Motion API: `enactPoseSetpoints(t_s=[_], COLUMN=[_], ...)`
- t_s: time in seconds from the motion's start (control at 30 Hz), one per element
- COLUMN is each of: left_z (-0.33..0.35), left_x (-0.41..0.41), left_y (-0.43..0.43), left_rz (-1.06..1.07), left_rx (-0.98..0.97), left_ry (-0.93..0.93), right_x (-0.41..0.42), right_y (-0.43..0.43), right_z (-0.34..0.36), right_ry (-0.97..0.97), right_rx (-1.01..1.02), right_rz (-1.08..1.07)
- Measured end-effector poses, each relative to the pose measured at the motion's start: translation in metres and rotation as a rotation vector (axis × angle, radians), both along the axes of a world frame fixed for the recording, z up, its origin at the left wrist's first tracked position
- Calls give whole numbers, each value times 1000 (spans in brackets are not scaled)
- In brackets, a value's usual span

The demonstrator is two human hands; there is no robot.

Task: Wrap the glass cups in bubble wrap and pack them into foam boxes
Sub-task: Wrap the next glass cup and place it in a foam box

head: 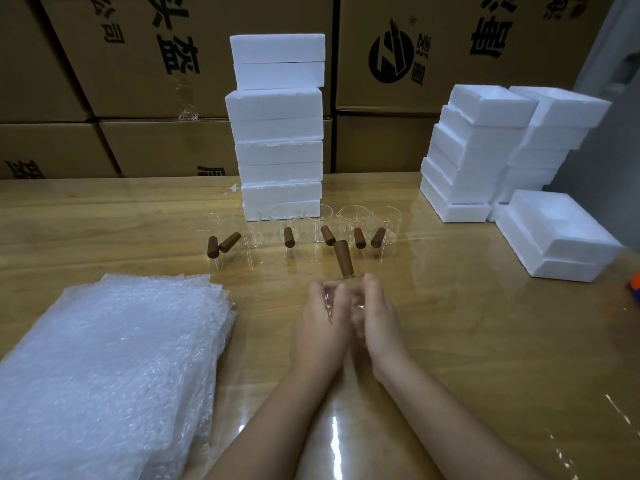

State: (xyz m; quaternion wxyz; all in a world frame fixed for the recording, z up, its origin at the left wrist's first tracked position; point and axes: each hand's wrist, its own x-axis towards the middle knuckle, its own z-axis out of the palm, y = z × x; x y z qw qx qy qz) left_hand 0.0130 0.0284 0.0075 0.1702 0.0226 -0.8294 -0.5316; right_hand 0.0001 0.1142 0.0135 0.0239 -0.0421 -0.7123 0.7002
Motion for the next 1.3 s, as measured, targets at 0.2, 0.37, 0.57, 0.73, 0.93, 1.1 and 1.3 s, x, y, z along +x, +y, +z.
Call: enactPoseSetpoints(t_s=[0.2, 0.37, 0.57, 0.73, 0.93, 1.1, 1.3], left_z=[-4, 5, 10, 16, 14, 24, 68], left_x=[-2, -10, -9, -11, -13, -10, 9], left_y=[-1, -5, -16, -25, -38, -34, -72], left_rz=[-50, -271, -288, -441, -746, -414, 266], left_rx=[-48, 506, 682, 884, 950, 431, -656], left_ry=[-8, -117, -299, -465, -637, -575, -38], right_x=[-1, 14, 14, 9, -4, 1, -3], right_y=[5, -5, 2, 24, 50, 56, 53], right_z=[-1, -4, 0, 7, 6, 5, 0], right_ry=[-94, 257, 524, 789, 1006, 686, 612], right_rx=[-10, 448, 796, 982, 1037, 1036, 1023], right_rz=[65, -70, -104, -83, -76, 222, 16])
